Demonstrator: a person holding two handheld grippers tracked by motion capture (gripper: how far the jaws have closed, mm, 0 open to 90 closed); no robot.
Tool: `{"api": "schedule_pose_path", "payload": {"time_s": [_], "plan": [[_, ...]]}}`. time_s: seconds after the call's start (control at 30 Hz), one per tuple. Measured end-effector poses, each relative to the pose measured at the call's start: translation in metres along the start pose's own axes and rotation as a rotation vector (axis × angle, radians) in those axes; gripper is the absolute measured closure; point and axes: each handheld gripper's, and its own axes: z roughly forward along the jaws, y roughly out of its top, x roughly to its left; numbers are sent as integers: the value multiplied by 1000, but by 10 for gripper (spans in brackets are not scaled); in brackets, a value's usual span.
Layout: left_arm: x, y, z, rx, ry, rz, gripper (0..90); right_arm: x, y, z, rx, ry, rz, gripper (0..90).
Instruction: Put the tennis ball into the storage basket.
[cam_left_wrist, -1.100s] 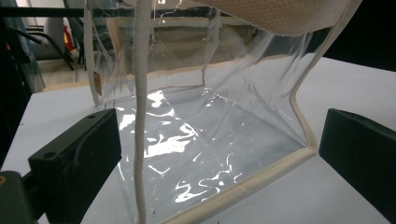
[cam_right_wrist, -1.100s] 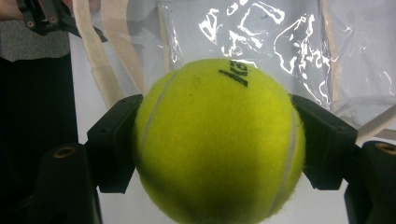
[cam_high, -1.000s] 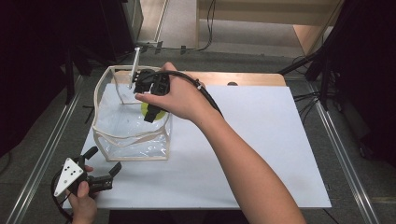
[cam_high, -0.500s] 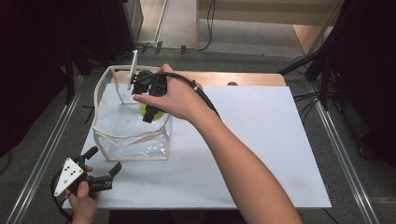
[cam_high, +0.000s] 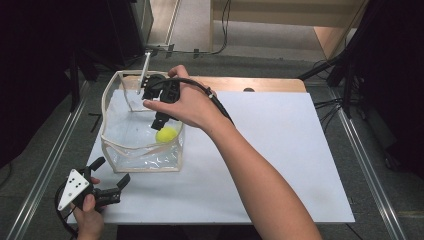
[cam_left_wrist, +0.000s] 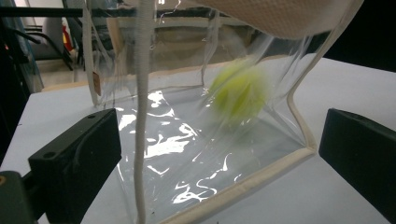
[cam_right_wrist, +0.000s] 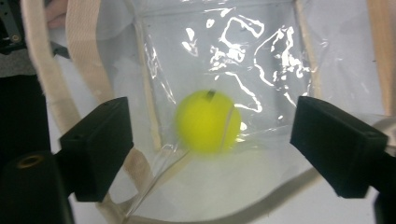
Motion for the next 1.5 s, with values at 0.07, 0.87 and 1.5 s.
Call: {"api": "schedule_pose_path", "payload": {"time_s": [0.07, 0.87, 1.5], "plan": [[0, 0, 0, 0, 0, 0, 0, 0, -2, -3, -6, -9, 8, 107], [0, 0, 1, 8, 1, 5, 0, 6, -35, -20, -43, -42, 21, 0], [-1, 0, 1, 9, 1, 10, 0, 13, -60, -14, -46, -56, 38, 0]]}}
